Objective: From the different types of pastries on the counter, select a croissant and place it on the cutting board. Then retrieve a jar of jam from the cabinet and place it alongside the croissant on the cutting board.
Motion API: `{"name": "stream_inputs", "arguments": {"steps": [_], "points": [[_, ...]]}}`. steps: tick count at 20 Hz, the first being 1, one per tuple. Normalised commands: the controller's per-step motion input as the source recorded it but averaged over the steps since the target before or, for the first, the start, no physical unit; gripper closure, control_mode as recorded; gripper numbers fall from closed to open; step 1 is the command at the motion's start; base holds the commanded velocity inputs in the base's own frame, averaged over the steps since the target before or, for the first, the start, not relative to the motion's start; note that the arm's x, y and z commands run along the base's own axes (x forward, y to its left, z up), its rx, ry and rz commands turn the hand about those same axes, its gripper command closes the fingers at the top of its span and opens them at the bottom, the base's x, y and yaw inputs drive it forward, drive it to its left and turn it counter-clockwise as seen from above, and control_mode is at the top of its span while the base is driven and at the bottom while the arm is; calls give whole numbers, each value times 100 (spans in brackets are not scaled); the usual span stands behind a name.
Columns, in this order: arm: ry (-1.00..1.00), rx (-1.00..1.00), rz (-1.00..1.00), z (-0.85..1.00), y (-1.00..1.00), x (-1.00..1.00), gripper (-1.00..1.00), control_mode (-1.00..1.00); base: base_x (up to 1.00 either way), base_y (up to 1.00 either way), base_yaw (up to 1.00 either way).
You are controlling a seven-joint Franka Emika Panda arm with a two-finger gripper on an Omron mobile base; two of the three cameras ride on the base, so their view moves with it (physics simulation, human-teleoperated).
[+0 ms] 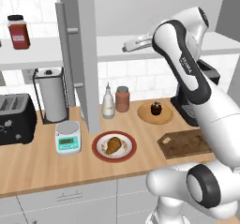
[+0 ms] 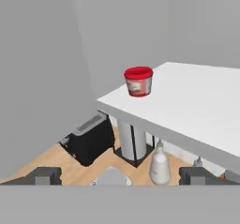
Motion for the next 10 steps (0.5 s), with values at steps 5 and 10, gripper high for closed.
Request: {"name": "stream_inputs", "arguments": {"steps": [5,10], "points": [[0,2,0,4,1,23,-100,-100,0,0,0],[-14,-13,-3,-34,23,68,-100,-100,0,0,0]]}}
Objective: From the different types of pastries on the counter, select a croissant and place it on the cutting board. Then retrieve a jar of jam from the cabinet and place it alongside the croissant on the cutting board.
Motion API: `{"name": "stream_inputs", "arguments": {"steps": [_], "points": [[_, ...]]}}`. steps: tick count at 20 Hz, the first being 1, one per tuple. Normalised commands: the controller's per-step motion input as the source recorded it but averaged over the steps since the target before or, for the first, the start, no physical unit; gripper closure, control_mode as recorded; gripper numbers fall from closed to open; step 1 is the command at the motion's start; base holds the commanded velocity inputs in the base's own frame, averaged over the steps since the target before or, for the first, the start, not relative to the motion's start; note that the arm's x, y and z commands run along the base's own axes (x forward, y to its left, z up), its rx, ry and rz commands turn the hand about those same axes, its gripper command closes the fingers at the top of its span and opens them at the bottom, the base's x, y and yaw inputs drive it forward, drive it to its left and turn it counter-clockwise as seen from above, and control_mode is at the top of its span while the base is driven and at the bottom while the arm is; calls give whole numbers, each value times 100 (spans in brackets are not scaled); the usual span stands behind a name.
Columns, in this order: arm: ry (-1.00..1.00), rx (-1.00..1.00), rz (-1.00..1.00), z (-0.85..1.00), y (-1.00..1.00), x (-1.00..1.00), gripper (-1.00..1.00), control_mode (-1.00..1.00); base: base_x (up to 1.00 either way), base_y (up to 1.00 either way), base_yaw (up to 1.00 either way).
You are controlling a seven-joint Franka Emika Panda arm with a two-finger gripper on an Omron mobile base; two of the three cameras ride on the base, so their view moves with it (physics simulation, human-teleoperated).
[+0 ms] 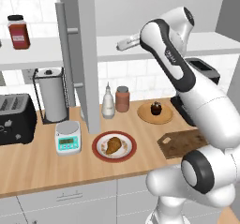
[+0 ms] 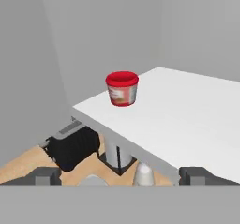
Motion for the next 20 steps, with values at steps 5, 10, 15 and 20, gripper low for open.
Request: {"name": "stream_inputs", "arguments": {"steps": [5,10,15,20], "points": [[-3,-4,-3,0,45,26,-100,-100,0,0,0],[13,8,1,55,24,33,-100,-100,0,0,0],[-1,0,0,-9,8,0,-100,-100,0,0,0],[-3,0,1,-17,47,5,-100,-100,0,0,0]]}}
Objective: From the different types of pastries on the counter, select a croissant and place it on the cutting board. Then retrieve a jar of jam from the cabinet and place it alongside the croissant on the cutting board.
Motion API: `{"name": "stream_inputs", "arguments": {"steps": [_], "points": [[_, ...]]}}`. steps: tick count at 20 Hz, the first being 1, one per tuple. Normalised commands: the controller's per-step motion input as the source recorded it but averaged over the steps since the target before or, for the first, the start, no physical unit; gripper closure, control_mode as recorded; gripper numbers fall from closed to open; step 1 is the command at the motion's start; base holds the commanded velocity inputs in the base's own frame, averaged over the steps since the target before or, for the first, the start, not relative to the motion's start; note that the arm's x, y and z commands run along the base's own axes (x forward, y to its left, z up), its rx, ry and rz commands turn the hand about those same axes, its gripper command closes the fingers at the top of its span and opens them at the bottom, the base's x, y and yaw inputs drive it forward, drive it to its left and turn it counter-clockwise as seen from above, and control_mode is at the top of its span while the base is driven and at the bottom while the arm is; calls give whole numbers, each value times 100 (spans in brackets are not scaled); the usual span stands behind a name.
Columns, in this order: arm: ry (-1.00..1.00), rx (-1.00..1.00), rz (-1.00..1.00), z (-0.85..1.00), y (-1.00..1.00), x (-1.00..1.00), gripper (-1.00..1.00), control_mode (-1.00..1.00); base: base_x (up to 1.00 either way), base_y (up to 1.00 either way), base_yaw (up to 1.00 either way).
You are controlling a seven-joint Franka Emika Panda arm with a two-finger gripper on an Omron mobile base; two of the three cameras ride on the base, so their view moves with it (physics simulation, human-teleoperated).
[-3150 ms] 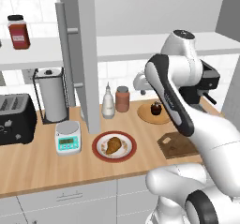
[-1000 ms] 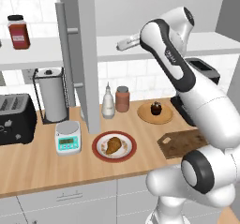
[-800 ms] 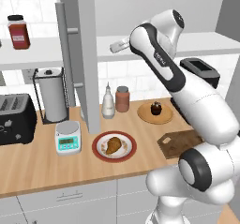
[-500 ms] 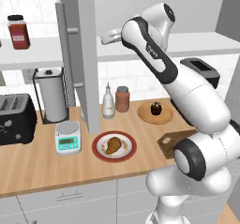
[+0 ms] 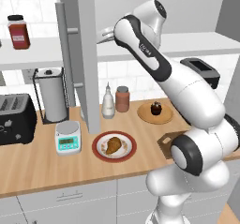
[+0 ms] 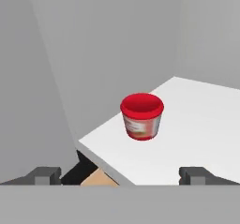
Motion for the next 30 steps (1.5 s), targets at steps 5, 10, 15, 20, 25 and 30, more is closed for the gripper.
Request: {"name": "stream_inputs", "arguments": {"steps": [5,10,15,20,25,30], "points": [[-10,-5,3,0,8,51,-100,-100,0,0,0],[-8,-1,2,0,0,17,-100,-100,0,0,0],[0,0,0,0,19,0,-100,-100,0,0,0],[0,0,0,-3,0,0,-100,-100,0,0,0],[7,0,1,-21,1,3,-100,-100,0,0,0],[1,-2,2,-4,0,52,-100,-100,0,0,0]]}}
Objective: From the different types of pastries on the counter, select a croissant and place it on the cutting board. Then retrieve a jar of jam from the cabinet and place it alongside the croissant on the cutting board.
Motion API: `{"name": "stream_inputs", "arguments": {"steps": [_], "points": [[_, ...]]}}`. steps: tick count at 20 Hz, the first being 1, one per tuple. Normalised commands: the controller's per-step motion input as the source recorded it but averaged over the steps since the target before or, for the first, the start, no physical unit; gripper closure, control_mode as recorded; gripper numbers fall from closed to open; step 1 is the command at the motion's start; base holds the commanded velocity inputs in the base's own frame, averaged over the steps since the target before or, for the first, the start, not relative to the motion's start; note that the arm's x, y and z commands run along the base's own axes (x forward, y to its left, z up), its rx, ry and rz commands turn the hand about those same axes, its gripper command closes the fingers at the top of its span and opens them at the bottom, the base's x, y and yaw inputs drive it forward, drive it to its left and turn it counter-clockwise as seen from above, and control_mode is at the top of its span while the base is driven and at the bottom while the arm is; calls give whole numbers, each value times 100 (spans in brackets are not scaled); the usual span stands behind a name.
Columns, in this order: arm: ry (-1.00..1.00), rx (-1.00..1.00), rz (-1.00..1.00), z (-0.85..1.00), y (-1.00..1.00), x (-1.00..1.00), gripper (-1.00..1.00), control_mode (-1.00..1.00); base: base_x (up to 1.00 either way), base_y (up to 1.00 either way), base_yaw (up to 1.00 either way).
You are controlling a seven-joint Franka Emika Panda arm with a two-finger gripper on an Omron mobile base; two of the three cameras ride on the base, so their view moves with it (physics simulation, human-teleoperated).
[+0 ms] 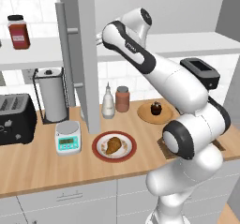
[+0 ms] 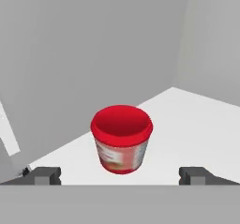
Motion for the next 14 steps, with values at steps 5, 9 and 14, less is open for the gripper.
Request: {"name": "stream_inputs", "arguments": {"steps": [5,9,14], "points": [[8,-1,0,-2,11,27,-100,-100,0,0,0],[11,0,2,-1,37,0,-100,-100,0,0,0],[0,0,0,0,7,0,-100,-100,0,0,0]]}}
